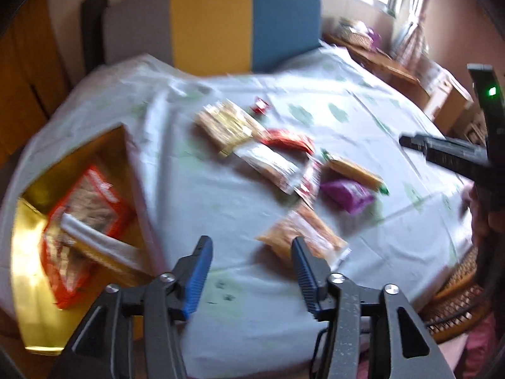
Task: Organize snacks
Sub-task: 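Move the left tool to the clear bag of crispy cake and grasp it, then lift the crispy cake bag into the gold tray and open the left tool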
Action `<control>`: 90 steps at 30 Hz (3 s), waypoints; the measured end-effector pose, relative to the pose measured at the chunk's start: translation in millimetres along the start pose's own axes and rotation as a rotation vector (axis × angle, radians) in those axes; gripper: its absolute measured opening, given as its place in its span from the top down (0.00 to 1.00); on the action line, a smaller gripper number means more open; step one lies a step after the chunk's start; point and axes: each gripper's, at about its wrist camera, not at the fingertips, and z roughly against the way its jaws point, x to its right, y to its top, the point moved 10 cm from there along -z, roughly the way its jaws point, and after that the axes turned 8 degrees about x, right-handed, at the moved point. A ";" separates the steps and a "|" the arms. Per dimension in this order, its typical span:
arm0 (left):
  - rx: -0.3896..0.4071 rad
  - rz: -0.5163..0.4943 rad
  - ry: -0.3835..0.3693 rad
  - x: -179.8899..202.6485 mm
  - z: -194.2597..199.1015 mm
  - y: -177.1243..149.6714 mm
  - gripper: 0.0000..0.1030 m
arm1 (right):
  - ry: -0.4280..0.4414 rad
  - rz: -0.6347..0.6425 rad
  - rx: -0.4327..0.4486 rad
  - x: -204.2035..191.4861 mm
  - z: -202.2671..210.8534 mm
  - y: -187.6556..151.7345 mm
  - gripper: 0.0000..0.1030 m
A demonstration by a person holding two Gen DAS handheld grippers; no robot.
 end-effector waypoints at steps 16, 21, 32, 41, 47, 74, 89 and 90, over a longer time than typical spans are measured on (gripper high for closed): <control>-0.221 0.212 -0.067 42.2 -74.2 -12.8 0.25 | 0.053 -0.164 0.000 28.0 -12.3 3.1 0.62; -0.202 0.121 -0.004 39.5 -84.7 -11.5 0.40 | 0.057 -0.182 -0.006 30.7 -13.8 1.7 0.62; -0.117 -0.038 0.033 16.1 -56.5 -30.5 0.41 | 0.235 -0.179 -0.058 0.4 -15.7 -4.6 0.62; -0.100 -0.029 0.029 19.2 -62.1 -32.9 0.39 | 0.393 0.080 -0.192 -78.0 -19.1 -38.7 0.63; -0.096 -0.027 0.018 18.8 -61.5 -34.8 0.37 | 0.314 0.130 -0.255 -79.3 -41.6 -53.6 0.62; 0.133 0.059 -0.018 -15.0 18.1 17.7 0.41 | 0.197 0.226 -0.281 -65.5 -62.4 -56.2 0.65; 0.138 0.345 0.284 -203.5 -4.3 57.2 0.38 | 0.199 0.192 -0.231 -64.8 -55.8 -46.8 0.65; 0.144 0.361 0.286 -206.9 -2.6 57.7 0.35 | 0.199 0.189 -0.231 -64.6 -55.9 -46.5 0.65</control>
